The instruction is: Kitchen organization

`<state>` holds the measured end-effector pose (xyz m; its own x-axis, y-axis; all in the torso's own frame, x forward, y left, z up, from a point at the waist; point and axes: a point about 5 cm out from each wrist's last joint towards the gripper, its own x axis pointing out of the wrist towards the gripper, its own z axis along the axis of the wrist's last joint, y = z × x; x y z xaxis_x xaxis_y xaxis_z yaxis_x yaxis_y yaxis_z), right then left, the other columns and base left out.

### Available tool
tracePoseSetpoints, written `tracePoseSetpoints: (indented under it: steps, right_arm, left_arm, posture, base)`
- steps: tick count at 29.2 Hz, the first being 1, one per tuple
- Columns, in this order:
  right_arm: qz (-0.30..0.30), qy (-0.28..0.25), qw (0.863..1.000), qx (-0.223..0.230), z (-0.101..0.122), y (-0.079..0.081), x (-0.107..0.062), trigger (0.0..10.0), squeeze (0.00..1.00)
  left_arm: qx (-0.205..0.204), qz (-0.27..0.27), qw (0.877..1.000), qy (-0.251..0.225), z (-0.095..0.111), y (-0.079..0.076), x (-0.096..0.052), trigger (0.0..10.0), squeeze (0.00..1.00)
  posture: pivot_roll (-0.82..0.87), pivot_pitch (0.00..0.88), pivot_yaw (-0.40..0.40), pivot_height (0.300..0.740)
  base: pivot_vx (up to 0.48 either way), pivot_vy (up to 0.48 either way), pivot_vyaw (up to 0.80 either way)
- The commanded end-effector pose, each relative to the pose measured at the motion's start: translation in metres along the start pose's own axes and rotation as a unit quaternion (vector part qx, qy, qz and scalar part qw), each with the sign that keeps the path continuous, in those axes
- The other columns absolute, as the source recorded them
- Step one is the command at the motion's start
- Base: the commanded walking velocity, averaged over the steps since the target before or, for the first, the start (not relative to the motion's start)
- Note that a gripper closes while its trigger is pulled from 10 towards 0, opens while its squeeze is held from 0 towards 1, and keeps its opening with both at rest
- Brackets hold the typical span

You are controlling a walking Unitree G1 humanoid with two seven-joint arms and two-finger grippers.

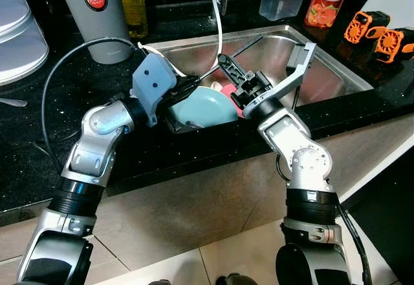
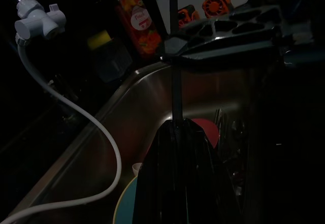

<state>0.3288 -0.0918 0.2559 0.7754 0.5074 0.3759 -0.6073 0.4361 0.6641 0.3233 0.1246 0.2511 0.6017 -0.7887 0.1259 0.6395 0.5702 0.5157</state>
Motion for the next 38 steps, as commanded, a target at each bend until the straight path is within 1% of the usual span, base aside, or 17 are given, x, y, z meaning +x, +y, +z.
tracePoseSetpoints:
  steps: [1,9,10,14,15,16,18,22,24,25,27,28,29,30,31,37,38]
  right_arm:
    - [-0.001,-0.004,1.000,-0.006,0.003,0.002,0.000,0.0,0.00]
    - [-0.001,-0.004,1.000,-0.004,0.004,0.002,0.000,0.0,0.00]
    - [-0.008,0.001,1.000,-0.005,0.003,0.000,0.001,10.0,0.00]
    - [-0.016,0.004,1.000,-0.009,0.002,-0.003,0.002,10.0,0.00]
    - [-0.023,0.004,1.000,-0.015,0.002,-0.005,0.003,10.0,0.00]
    - [-0.033,0.003,0.999,-0.024,0.003,-0.008,0.004,10.0,0.00]
    - [-0.091,-0.030,0.995,-0.042,0.011,-0.022,0.006,10.0,0.00]
    - [-0.187,-0.099,0.974,-0.075,0.031,-0.044,0.006,10.0,0.00]
    - [-0.242,-0.092,0.946,-0.196,0.035,-0.053,0.008,10.0,0.00]
    - [-0.242,-0.092,0.946,-0.196,0.035,-0.053,0.008,10.0,0.00]
    - [-0.267,-0.006,0.904,-0.332,0.022,-0.061,0.016,10.0,0.00]
    - [-0.267,-0.006,0.904,-0.332,0.022,-0.061,0.016,10.0,0.00]
    - [-0.267,0.041,0.888,-0.372,0.012,-0.066,0.018,10.0,0.33]
    - [-0.268,0.084,0.872,-0.401,0.003,-0.072,0.017,10.0,0.83]
    - [-0.271,0.103,0.866,-0.408,-0.004,-0.077,0.016,10.0,1.00]
    - [-0.266,0.103,0.872,-0.399,-0.009,-0.081,0.016,10.0,1.00]
    - [-0.256,0.072,0.882,-0.389,-0.004,-0.076,0.018,10.0,1.00]
  left_arm:
    - [-0.005,-0.011,1.000,-0.003,0.000,-0.005,0.000,10.0,0.00]
    - [-0.002,-0.005,1.000,-0.001,0.001,-0.003,0.000,10.0,0.00]
    - [-0.004,0.000,1.000,-0.002,0.001,-0.003,0.001,10.0,1.00]
    - [0.001,0.033,0.999,-0.001,0.002,0.002,0.003,10.0,1.00]
    - [-0.005,0.053,0.999,-0.006,0.004,0.006,0.003,10.0,0.69]
    - [-0.020,0.082,0.996,-0.014,0.007,0.013,0.001,10.0,0.00]
    - [-0.059,0.173,0.982,-0.041,0.012,0.038,-0.010,10.0,0.00]
    - [-0.090,0.269,0.957,-0.056,0.012,0.061,-0.030,10.0,0.00]
    - [-0.092,0.283,0.953,-0.054,0.011,0.061,-0.036,10.0,0.00]
    - [-0.092,0.283,0.953,-0.054,0.011,0.061,-0.036,10.0,0.00]
    - [-0.095,0.298,0.948,-0.048,0.009,0.058,-0.041,10.0,0.00]
    - [-0.095,0.298,0.948,-0.048,0.009,0.058,-0.041,10.0,0.00]
    - [-0.098,0.307,0.945,-0.046,0.007,0.057,-0.043,10.0,0.00]
    - [-0.101,0.317,0.942,-0.042,0.006,0.055,-0.046,10.0,0.00]
    - [-0.105,0.326,0.939,-0.038,0.004,0.053,-0.048,10.0,0.00]
    - [-0.111,0.340,0.933,-0.029,0.001,0.049,-0.053,10.0,0.00]
    - [-0.112,0.351,0.929,-0.024,-0.001,0.049,-0.057,10.0,0.00]
  posture:
    - [0.08,0.038,-0.030,0.740]
    - [0.08,0.038,-0.030,0.740]
    - [0.08,0.038,-0.030,0.740]
    - [0.09,0.032,-0.036,0.740]
    - [0.09,0.032,-0.036,0.740]
    - [0.09,0.032,-0.036,0.740]
    - [0.10,0.031,-0.037,0.740]
    - [0.10,0.031,-0.042,0.740]
    - [0.10,0.031,-0.042,0.740]
    - [0.10,0.031,-0.042,0.740]
    - [0.11,0.029,-0.048,0.740]
    - [0.11,0.029,-0.048,0.740]
    - [0.11,0.029,-0.048,0.740]
    - [0.12,0.026,-0.057,0.740]
    - [0.12,0.024,-0.061,0.740]
    - [0.13,0.024,-0.062,0.740]
    - [0.13,0.024,-0.062,0.740]
  base:
    - [0.000,0.000,0.00]
    - [0.000,0.000,0.00]
    - [0.000,0.000,0.00]
    - [0.000,0.000,0.00]
    - [0.000,0.000,0.00]
    - [0.000,0.000,0.00]
    - [0.000,0.000,0.00]
    - [0.000,0.000,0.00]
    - [0.000,0.000,0.00]
    - [0.000,0.000,0.00]
    - [0.000,0.000,0.00]
    - [0.000,0.000,0.00]
    - [0.000,0.000,0.00]
    - [0.000,0.000,0.00]
    - [0.000,0.000,0.00]
    - [0.000,0.000,0.00]
    - [0.000,0.000,0.00]
